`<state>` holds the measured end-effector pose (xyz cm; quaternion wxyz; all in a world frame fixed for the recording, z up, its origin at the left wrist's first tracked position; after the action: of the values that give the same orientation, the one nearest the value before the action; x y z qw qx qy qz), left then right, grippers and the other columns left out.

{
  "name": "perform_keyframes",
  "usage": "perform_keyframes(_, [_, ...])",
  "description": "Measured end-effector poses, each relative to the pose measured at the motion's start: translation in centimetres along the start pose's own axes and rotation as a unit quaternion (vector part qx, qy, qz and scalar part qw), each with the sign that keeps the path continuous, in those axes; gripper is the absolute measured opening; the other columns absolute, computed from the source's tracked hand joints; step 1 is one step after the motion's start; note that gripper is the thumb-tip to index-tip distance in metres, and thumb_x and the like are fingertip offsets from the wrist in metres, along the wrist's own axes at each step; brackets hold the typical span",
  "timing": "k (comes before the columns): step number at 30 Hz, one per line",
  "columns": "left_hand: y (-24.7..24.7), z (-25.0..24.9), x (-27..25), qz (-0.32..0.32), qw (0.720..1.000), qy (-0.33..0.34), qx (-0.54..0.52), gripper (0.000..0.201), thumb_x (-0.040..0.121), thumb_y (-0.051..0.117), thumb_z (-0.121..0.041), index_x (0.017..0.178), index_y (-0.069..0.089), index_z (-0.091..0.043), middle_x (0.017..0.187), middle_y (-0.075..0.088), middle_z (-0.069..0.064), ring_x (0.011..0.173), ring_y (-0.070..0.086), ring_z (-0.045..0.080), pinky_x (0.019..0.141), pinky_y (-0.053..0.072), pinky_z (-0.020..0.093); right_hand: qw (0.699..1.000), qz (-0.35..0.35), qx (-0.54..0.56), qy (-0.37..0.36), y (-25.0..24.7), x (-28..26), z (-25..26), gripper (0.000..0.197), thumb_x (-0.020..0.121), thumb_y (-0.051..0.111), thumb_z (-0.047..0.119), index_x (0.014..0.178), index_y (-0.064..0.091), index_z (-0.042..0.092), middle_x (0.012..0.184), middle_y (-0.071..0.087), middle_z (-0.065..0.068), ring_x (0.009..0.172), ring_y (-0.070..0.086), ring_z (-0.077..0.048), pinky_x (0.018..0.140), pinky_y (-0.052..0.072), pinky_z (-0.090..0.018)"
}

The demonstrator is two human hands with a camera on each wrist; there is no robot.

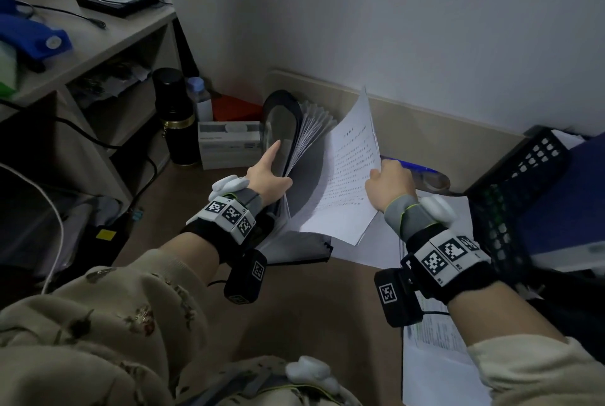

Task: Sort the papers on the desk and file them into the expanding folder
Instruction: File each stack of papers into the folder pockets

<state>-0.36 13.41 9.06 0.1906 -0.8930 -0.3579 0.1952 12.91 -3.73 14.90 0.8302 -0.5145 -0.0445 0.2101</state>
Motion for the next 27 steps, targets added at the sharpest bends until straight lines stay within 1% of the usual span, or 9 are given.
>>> perform_keyframes(3, [0.0, 0.1, 0.0, 0.014, 1.0, 0.002, 0.009, 0.085, 0.08, 0.057, -0.014, 0.148, 0.019, -0.049, 0.145, 0.046, 0.001, 0.079, 0.058, 0.016, 0.072, 0.044, 0.025, 1.0, 0.018, -0.01, 0.003, 0.5, 1.0, 0.5, 0.029, 0.093, 0.043, 0.009, 0.114, 0.057, -0.005, 0.12, 0.059, -0.024, 0.11, 0.055, -0.038, 0.083, 0.044, -0.035])
perform_keyframes(8, [0.1, 0.2, 0.2, 0.031, 0.999, 0.006, 0.018, 0.087, 0.08, 0.058, -0.017, 0.148, 0.017, -0.051, 0.145, 0.045, 0.002, 0.09, 0.06, 0.023, 0.076, 0.047, 0.029, 0.99, 0.095, 0.103, 0.029, 1.9, 2.4, 1.3, 0.019, 0.083, 0.041, 0.005, 0.087, 0.059, 0.003, 0.086, 0.055, -0.017, 0.065, 0.048, -0.026, 0.056, 0.034, -0.027])
perform_keyframes(11, [0.0, 0.3, 0.4, 0.032, 0.999, 0.004, 0.027, 0.087, 0.08, 0.058, -0.017, 0.148, 0.016, -0.051, 0.146, 0.044, 0.001, 0.093, 0.057, 0.023, 0.079, 0.045, 0.029, 0.98, 0.148, 0.132, 0.022, 3.5, 2.9, 1.8, 0.033, 0.084, 0.038, 0.003, 0.108, 0.059, -0.008, 0.092, 0.061, -0.025, 0.063, 0.055, -0.027, 0.049, 0.029, -0.021])
perform_keyframes(14, [0.1, 0.5, 0.4, 0.033, 0.999, -0.001, 0.035, 0.087, 0.081, 0.058, -0.018, 0.148, 0.015, -0.051, 0.145, 0.046, 0.002, 0.086, 0.051, 0.018, 0.077, 0.04, 0.027, 0.981, 0.162, 0.107, -0.001, 5.4, 2.8, 2.1, 0.019, 0.082, 0.043, 0.003, 0.088, 0.06, -0.002, 0.109, 0.062, -0.033, 0.067, 0.061, -0.027, 0.038, 0.024, -0.016])
perform_keyframes(16, [0.1, 0.6, 0.4, 0.034, 0.999, -0.004, 0.037, 0.087, 0.08, 0.058, -0.019, 0.148, 0.014, -0.052, 0.143, 0.048, 0.003, 0.087, 0.05, 0.018, 0.078, 0.039, 0.027, 0.982, 0.157, 0.101, -0.009, 6.5, 2.9, 2.1, 0.008, 0.085, 0.048, 0.009, 0.078, 0.053, 0.009, 0.093, 0.067, -0.032, 0.069, 0.066, -0.028, 0.036, 0.023, -0.017])
perform_keyframes(21, [0.4, 0.6, 0.5, 0.038, 0.999, -0.005, 0.035, 0.089, 0.078, 0.06, -0.02, 0.147, 0.014, -0.054, 0.143, 0.049, 0.001, 0.091, 0.051, 0.016, 0.079, 0.039, 0.026, 0.979, 0.189, 0.076, -0.009, 8.4, 2.3, 1.8, 0.029, 0.094, 0.05, 0.029, 0.07, 0.045, 0.014, 0.055, 0.055, -0.004, 0.064, 0.071, -0.026, 0.028, 0.021, -0.013])
perform_keyframes(23, [0.5, 0.6, 0.4, 0.041, 0.999, -0.004, 0.031, 0.088, 0.079, 0.06, -0.021, 0.147, 0.015, -0.054, 0.141, 0.052, 0.002, 0.086, 0.053, 0.014, 0.076, 0.04, 0.025, 0.976, 0.211, 0.052, 0.0, 8.9, 2.3, 1.7, 0.026, 0.095, 0.048, 0.035, 0.08, 0.053, 0.014, 0.056, 0.048, -0.001, 0.056, 0.068, -0.019, 0.027, 0.022, -0.013])
perform_keyframes(25, [0.5, 0.7, 0.5, 0.04, 0.999, -0.005, 0.027, 0.088, 0.079, 0.06, -0.021, 0.147, 0.015, -0.054, 0.138, 0.053, 0.003, 0.084, 0.053, 0.014, 0.075, 0.04, 0.025, 0.974, 0.223, 0.035, 0.012, 9.3, 2.5, 1.4, 0.035, 0.097, 0.045, 0.036, 0.105, 0.064, 0.007, 0.059, 0.049, 0.001, 0.046, 0.063, -0.013, 0.026, 0.023, -0.012])
perform_keyframes(27, [0.4, 0.8, 0.6, 0.041, 0.999, -0.004, 0.024, 0.087, 0.079, 0.06, -0.021, 0.147, 0.016, -0.054, 0.139, 0.052, 0.001, 0.09, 0.054, 0.017, 0.078, 0.041, 0.026, 0.975, 0.221, 0.016, 0.02, 9.4, 2.5, 1.2, 0.039, 0.097, 0.044, 0.036, 0.105, 0.065, 0.004, 0.058, 0.048, 0.003, 0.045, 0.061, -0.013, 0.026, 0.026, -0.011])
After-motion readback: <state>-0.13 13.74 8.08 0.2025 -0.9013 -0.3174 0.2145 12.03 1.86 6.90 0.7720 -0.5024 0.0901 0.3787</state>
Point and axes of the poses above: each hand's wrist, its own x-axis towards the middle knuckle, its own y-axis out of the palm, z = x × y, the point moved 4 cm from there along x, towards the middle knuckle
